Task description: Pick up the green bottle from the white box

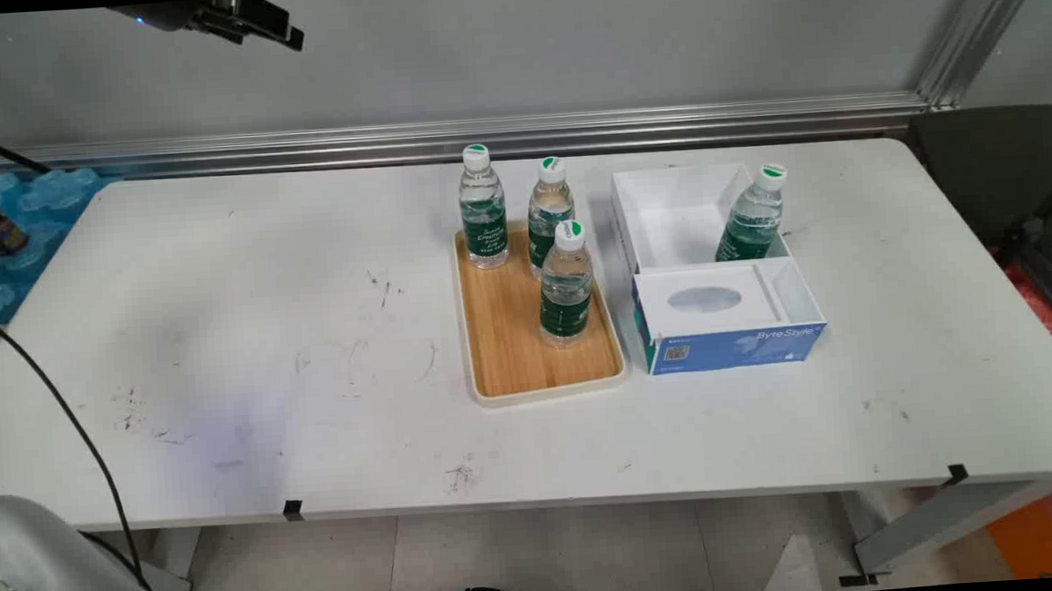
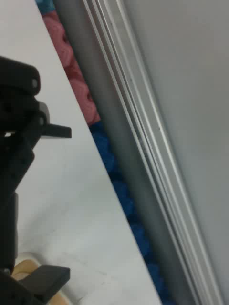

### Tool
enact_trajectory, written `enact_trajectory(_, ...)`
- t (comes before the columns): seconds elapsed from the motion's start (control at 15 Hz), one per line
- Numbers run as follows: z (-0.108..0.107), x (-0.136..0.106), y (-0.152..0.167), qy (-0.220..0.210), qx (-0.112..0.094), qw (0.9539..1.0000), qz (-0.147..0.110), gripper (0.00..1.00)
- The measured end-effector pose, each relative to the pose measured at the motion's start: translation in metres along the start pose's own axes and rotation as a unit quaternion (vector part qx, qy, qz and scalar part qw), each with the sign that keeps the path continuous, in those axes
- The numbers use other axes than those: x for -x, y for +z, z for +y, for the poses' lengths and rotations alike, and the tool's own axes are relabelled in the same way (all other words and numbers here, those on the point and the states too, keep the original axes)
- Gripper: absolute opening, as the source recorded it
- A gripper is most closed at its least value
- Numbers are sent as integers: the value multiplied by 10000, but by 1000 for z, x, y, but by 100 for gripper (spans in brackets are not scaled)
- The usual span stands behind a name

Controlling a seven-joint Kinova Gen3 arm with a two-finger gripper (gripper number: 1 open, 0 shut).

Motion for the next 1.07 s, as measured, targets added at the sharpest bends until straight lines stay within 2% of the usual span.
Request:
enact_trajectory(0.13,6,0,1,270,148,9995,-40,100)
enact_trajectory(0.33,25,-3,7,782,512,9956,-70,100)
enact_trajectory(0.47,40,-6,14,1137,794,9903,-85,100)
enact_trajectory(0.6,57,-9,21,1475,1085,9831,-88,100)
enact_trajectory(0.8,87,-15,35,2008,1568,9669,-113,100)
enact_trajectory(1.0,107,-19,46,2393,1891,9522,-147,100)
enact_trajectory(1.07,118,-20,53,2595,2059,9434,-166,100)
